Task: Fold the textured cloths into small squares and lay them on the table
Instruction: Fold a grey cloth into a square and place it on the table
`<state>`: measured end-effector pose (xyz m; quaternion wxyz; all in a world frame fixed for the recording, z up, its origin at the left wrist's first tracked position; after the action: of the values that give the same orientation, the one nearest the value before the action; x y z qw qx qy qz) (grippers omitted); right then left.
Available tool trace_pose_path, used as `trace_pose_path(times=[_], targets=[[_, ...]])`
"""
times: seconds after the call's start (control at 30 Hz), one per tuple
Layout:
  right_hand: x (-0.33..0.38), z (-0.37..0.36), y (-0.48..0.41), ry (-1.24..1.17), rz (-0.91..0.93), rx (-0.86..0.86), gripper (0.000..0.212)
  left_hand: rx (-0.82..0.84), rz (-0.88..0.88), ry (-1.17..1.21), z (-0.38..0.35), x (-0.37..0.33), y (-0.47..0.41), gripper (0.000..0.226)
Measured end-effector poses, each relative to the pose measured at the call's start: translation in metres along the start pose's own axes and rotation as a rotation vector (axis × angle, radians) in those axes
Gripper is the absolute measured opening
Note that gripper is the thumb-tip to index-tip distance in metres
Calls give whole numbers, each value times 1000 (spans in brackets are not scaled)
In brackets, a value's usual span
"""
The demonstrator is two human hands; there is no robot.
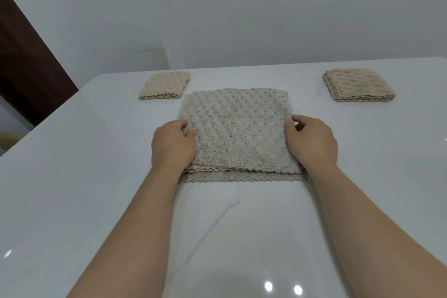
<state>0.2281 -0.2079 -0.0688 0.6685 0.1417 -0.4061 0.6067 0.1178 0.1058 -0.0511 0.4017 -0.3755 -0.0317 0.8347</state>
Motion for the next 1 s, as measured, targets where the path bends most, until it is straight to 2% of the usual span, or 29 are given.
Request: trace_pose_path(times=[0.17,0.3,0.5,0.67,0.83,1.0], targets=[[1,0,-3,-30,44,-40,33,-16,-56,19,2,-6,0,36],[4,-2,-4,-107,120,-42,20,-66,-117,57,6,-13,1,31],[24,7,2,-256,256,-82,13,-108,-7,164,14,-6,0,29],[53,14,23,-405,323,-16,12,-82,72,191,10,5,-3,35],[71,17,44,-397,430,21,17,-69,109,223,6,12,-7,37],[73,9,64,-383,470,153,31,-76,155,299,9,15,-7,35]])
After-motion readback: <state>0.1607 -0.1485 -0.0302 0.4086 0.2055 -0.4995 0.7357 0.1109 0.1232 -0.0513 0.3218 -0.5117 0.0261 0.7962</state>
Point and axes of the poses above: each hand's wrist, its own y-axis away from the middle knuckle, its own z-axis out of the back of the hand, x = y × z, the point moved 8 cm from there along -y, towards the middle knuckle, and after that the axes turned 11 degrees about -x, right-handed, at the moved point
